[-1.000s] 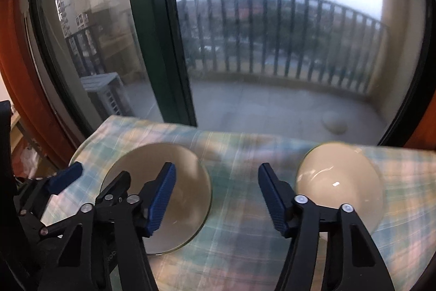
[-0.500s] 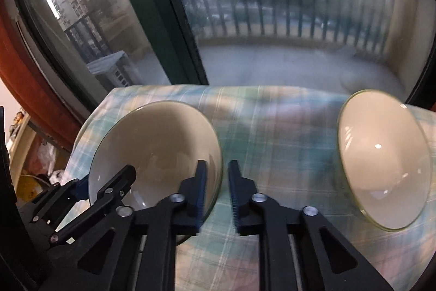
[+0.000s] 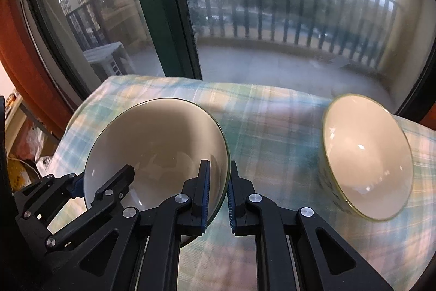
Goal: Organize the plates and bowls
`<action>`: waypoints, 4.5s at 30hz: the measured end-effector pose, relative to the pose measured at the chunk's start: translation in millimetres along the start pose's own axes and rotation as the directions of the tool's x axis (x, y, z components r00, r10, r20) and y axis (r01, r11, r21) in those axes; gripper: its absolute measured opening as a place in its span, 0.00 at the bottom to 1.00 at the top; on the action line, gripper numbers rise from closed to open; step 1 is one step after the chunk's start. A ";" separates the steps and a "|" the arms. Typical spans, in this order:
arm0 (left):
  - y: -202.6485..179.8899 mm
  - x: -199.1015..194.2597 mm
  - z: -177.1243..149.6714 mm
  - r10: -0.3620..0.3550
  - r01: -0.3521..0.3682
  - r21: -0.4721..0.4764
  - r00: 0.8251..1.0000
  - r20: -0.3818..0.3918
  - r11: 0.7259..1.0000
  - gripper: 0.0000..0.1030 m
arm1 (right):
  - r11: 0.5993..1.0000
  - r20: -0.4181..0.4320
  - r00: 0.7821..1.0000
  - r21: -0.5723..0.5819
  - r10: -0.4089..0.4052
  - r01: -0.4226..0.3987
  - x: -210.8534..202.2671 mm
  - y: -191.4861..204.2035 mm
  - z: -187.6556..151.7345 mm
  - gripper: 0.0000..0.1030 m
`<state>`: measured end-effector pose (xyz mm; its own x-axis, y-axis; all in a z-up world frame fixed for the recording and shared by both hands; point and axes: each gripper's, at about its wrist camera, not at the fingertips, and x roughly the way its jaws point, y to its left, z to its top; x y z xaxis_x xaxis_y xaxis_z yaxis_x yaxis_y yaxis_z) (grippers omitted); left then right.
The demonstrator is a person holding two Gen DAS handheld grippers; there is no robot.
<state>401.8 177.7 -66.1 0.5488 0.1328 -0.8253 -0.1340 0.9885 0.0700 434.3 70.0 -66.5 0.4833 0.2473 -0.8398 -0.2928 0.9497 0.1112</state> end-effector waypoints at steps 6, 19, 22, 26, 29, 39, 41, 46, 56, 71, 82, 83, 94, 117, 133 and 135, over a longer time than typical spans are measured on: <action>-17.9 -14.4 -16.1 -0.037 0.038 0.073 0.999 -0.015 0.997 0.22 | 0.999 -0.039 0.999 -0.016 -0.030 0.029 -15.9 -9.7 -19.4 0.14; -38.4 -26.7 -38.8 -0.085 0.088 0.201 0.996 -0.024 0.976 0.22 | 0.996 -0.066 0.994 -0.031 -0.086 0.084 -49.3 -26.9 -65.5 0.15; -34.9 -24.6 -35.2 -0.106 0.109 0.174 0.994 -0.029 0.979 0.24 | 0.997 -0.051 0.996 -0.020 -0.078 0.077 -50.1 -27.9 -66.2 0.15; -34.2 -23.1 -29.9 -0.113 0.115 0.144 0.993 -0.022 0.983 0.26 | 0.997 -0.037 0.996 -0.026 -0.077 0.076 -45.3 -26.8 -59.9 0.18; -35.5 -18.2 -27.4 -0.115 0.119 0.133 0.993 -0.039 0.984 0.26 | 0.997 -0.042 0.996 -0.004 -0.075 0.075 -37.8 -31.8 -53.4 0.18; -38.3 -37.4 -32.3 -0.106 0.105 0.149 0.994 -0.003 0.983 0.25 | 0.998 -0.020 0.998 0.002 -0.062 0.062 -41.6 -32.2 -50.0 0.15; -39.6 -48.4 -34.7 -0.111 0.107 0.148 0.994 0.016 0.983 0.25 | 0.998 -0.011 0.998 0.004 -0.062 0.062 -50.4 -32.1 -52.1 0.15; -45.7 -75.4 -43.5 -0.131 0.121 0.152 0.989 0.061 0.981 0.25 | 0.997 0.024 0.996 -0.003 -0.082 0.082 -76.3 -30.6 -57.6 0.15; -67.8 -125.1 -65.4 -0.166 0.140 0.180 0.976 0.138 0.974 0.25 | 0.993 0.093 0.989 0.020 -0.118 0.116 -132.9 -42.9 -83.3 0.15; -118.0 -183.3 -120.1 -0.200 0.149 0.234 0.958 0.208 0.961 0.26 | 0.988 0.170 0.973 0.047 -0.153 0.147 -213.6 -82.0 -149.3 0.15; -163.5 -206.1 -159.6 -0.281 0.218 0.320 0.945 0.166 0.922 0.26 | 0.979 0.163 0.966 0.074 -0.202 0.192 -254.6 -116.9 -199.2 0.15; -166.8 -208.6 -163.2 -0.288 0.222 0.329 0.943 0.167 0.918 0.26 | 0.976 0.160 0.964 0.071 -0.213 0.204 -258.2 -118.7 -204.3 0.15; -187.7 -204.0 -191.2 -0.311 0.247 0.379 0.943 0.117 0.892 0.25 | 0.974 0.106 0.973 0.114 -0.206 0.194 -264.3 -138.4 -243.3 0.15; -194.9 -180.7 -225.6 -0.298 0.240 0.389 0.950 0.094 0.889 0.29 | 0.956 0.080 0.953 0.050 -0.293 0.290 -230.3 -131.9 -278.8 0.29; -163.6 -192.3 -200.4 -0.296 0.236 0.297 0.938 0.178 0.925 0.59 | 0.954 0.123 0.948 0.092 -0.294 0.285 -244.4 -136.7 -264.8 0.65; -159.8 -194.7 -194.5 -0.290 0.226 0.292 0.937 0.196 0.929 0.63 | 0.955 0.141 0.945 0.090 -0.294 0.284 -247.3 -136.1 -258.2 0.66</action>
<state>155.8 -20.1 -25.6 0.7147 -0.1477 -0.6837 0.2408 0.9697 0.0422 141.5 -170.0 -11.2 0.6592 -0.0184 -0.7517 -0.0685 0.9941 -0.0845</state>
